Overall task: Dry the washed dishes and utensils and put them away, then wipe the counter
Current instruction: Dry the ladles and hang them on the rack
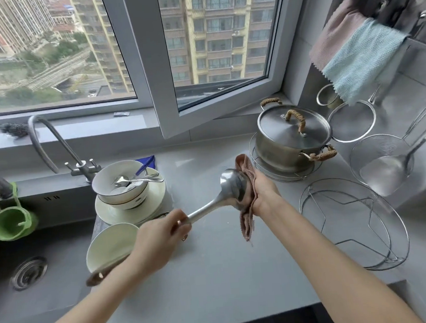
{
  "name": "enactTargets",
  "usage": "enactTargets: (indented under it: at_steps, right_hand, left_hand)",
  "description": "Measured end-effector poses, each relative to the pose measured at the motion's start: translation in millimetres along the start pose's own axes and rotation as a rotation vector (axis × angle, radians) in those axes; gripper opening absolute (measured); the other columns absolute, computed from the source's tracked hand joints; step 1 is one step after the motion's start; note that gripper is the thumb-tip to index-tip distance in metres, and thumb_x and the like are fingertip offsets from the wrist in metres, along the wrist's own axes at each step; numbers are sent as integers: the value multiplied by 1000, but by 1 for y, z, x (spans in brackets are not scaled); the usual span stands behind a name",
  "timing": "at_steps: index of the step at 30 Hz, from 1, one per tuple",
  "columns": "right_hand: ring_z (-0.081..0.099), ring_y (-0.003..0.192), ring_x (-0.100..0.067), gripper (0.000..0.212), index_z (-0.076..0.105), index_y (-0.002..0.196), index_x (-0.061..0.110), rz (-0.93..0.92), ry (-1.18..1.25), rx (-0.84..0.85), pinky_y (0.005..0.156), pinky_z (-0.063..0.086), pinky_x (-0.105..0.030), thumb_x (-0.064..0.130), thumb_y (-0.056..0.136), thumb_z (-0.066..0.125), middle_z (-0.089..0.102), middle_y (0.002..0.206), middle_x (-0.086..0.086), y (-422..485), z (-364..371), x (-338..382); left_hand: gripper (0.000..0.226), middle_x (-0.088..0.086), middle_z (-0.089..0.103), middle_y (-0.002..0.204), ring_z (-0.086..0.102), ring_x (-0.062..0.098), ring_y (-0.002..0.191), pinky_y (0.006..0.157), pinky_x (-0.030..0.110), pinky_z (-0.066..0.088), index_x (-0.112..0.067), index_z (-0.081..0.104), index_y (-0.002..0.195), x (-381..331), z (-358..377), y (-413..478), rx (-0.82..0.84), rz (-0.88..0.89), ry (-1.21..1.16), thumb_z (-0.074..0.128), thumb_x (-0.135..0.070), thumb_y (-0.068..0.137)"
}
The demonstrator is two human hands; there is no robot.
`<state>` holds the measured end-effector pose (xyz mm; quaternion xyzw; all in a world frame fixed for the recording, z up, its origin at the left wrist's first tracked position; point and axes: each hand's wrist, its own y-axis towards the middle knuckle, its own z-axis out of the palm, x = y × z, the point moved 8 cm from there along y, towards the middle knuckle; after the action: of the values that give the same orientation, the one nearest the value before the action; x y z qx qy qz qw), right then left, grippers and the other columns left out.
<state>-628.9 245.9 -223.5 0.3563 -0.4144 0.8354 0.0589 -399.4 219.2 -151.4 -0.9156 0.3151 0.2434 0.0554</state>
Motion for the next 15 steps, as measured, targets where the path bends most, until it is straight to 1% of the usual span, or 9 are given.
enactTargets:
  at_steps: [1, 3, 5, 6, 8, 10, 11, 13, 15]
  right_hand:
    - [63, 64, -22, 16, 65, 82, 16, 10, 14, -3, 65, 57, -34, 32, 84, 64, 65, 75, -3, -3, -2, 3]
    - [67, 53, -24, 26, 68, 76, 11, 82, 104, -19, 47, 55, -33, 33, 88, 62, 70, 68, -9, -8, -8, 10]
    - [69, 54, -24, 30, 70, 82, 7, 93, 151, -52, 43, 54, -34, 34, 90, 61, 72, 71, -12, -9, -15, 21]
    - [70, 62, -24, 28, 70, 92, 7, 64, 144, -88, 46, 55, -34, 33, 92, 58, 74, 79, -12, -8, -20, 25]
    - [69, 85, -26, 33, 65, 111, 5, -79, 25, -193, 62, 58, -35, 32, 94, 53, 71, 104, -13, -8, -35, 37]
    - [64, 101, -30, 39, 60, 114, 1, -320, -240, -390, 85, 54, -39, 33, 94, 50, 66, 113, -14, -21, -54, 58]
    - [61, 104, -30, 39, 59, 112, 1, -448, -351, -451, 91, 51, -39, 34, 95, 49, 65, 113, -15, -32, -59, 70]
    - [57, 101, -25, 34, 57, 110, 3, -662, -461, -483, 85, 45, -31, 32, 97, 46, 62, 109, -11, -58, -58, 88]
    - [55, 96, -21, 33, 56, 111, 3, -842, -540, -485, 76, 38, -25, 31, 99, 44, 61, 106, -8, -82, -55, 100]
  left_hand:
    - [28, -12, 54, 56, 51, 12, 56, 49, 17, 30, -26, 56, 81, -2, -10, 2, -83, 83, 118, 43, -51, 77]
    - [33, -11, 55, 54, 55, 17, 48, 41, 20, 27, -23, 54, 79, -3, -18, -1, -154, 226, 278, 40, -53, 83]
    - [34, -6, 55, 56, 53, 22, 41, 36, 23, 32, -22, 48, 82, 2, -12, -4, -138, 304, 356, 30, -49, 94]
    - [31, -3, 53, 55, 51, 24, 38, 33, 24, 34, -22, 45, 84, 3, -8, -4, -133, 323, 365, 29, -46, 95]
    - [31, -1, 49, 53, 47, 27, 34, 31, 25, 36, -22, 42, 83, 1, 0, -1, -117, 304, 356, 27, -45, 95]
    - [42, 0, 49, 54, 46, 28, 36, 32, 26, 37, -20, 44, 78, -3, 2, 3, -127, 280, 306, 19, -49, 97]
    - [47, 0, 50, 55, 48, 29, 40, 35, 28, 40, -18, 47, 76, -4, 2, 5, -114, 248, 253, 20, -51, 96]
    - [49, -1, 54, 62, 53, 27, 52, 47, 31, 45, -15, 55, 74, -6, 0, 11, -91, 151, 165, 25, -50, 92]
    - [38, -5, 54, 62, 54, 12, 53, 49, 18, 41, -18, 58, 78, -3, 7, 17, 37, -30, 48, 32, -40, 97]
